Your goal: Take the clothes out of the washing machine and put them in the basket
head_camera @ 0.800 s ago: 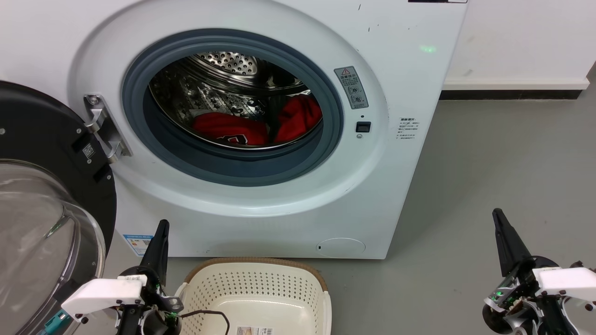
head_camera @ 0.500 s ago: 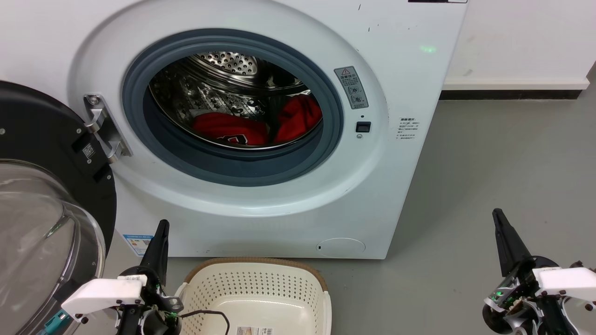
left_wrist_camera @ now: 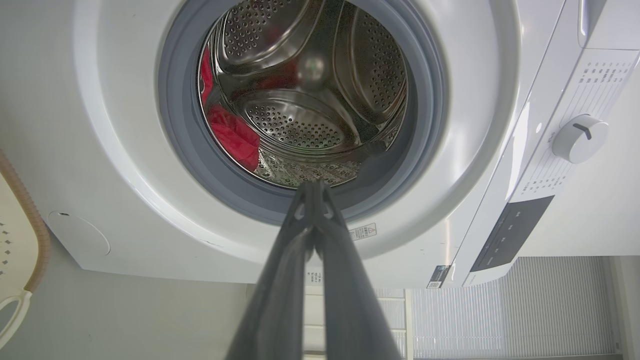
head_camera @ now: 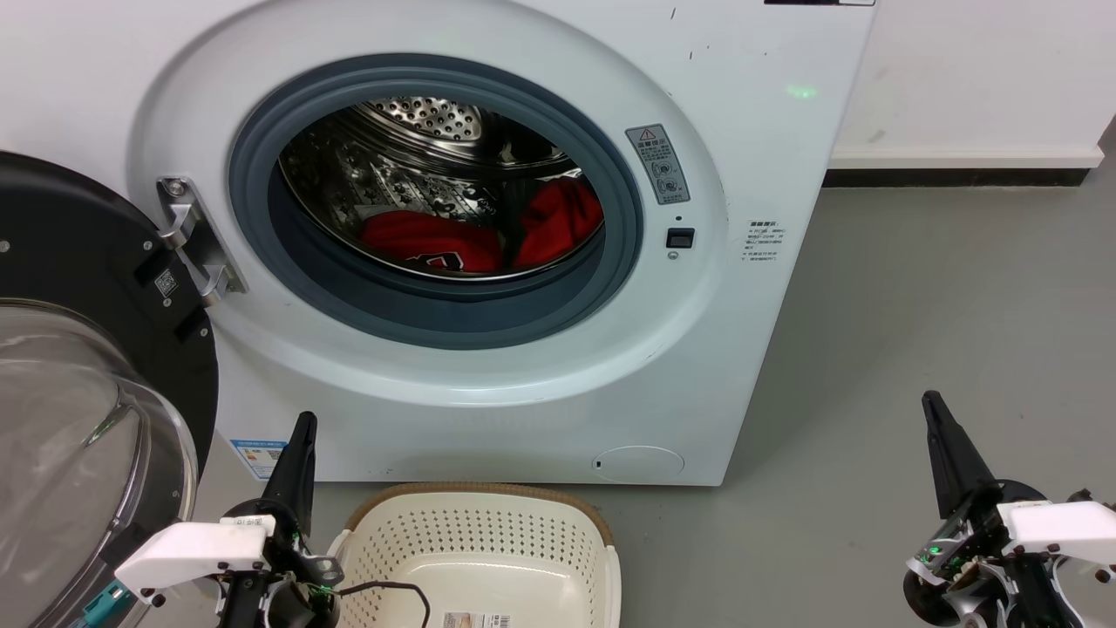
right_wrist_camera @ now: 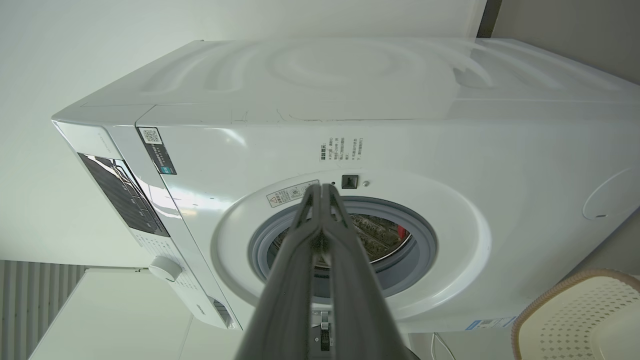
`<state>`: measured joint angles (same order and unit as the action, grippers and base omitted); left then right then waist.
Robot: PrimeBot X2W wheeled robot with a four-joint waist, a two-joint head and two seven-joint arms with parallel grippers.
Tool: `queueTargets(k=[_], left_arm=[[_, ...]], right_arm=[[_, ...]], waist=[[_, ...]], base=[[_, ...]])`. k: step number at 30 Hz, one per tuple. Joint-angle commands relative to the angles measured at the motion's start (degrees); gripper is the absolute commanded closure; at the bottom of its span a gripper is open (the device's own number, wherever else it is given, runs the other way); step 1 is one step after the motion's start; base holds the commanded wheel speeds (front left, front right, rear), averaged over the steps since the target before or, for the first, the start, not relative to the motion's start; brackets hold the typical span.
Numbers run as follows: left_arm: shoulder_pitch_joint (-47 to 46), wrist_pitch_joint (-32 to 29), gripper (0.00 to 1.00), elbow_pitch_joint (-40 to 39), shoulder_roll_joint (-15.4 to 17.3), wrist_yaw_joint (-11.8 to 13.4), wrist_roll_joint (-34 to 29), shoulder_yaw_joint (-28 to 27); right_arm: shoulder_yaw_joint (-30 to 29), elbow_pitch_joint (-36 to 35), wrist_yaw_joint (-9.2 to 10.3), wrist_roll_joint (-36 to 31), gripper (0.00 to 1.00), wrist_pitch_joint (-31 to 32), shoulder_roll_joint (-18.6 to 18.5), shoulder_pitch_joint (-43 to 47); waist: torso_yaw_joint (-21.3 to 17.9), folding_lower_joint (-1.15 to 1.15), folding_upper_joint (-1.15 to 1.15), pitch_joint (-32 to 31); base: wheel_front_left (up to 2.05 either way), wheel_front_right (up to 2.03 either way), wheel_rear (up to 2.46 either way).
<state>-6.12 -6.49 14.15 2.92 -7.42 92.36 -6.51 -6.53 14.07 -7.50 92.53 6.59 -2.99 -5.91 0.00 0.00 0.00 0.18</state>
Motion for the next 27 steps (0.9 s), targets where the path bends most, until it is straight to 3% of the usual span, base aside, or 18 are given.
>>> queueTargets(k=[1, 27], left_arm=[[-0.32, -0.26, 1.0, -0.06, -0.11, -0.25, 0.12, -0.1], [-0.32, -0.26, 1.0, -0.06, -0.11, -0.25, 0.12, -0.1]], right_arm=[[0.05, 0.07, 0.02, -0.25, 1.0, 0.03, 0.18, -0.68], [0.04, 0.07, 0.02, -0.25, 1.0, 0.03, 0.19, -0.68]], waist=[[0.0, 0.0, 0.0, 0.0], [0.0, 0.0, 0.0, 0.0]], base=[[0.0, 0.0, 0.0], [0.0, 0.0, 0.0]])
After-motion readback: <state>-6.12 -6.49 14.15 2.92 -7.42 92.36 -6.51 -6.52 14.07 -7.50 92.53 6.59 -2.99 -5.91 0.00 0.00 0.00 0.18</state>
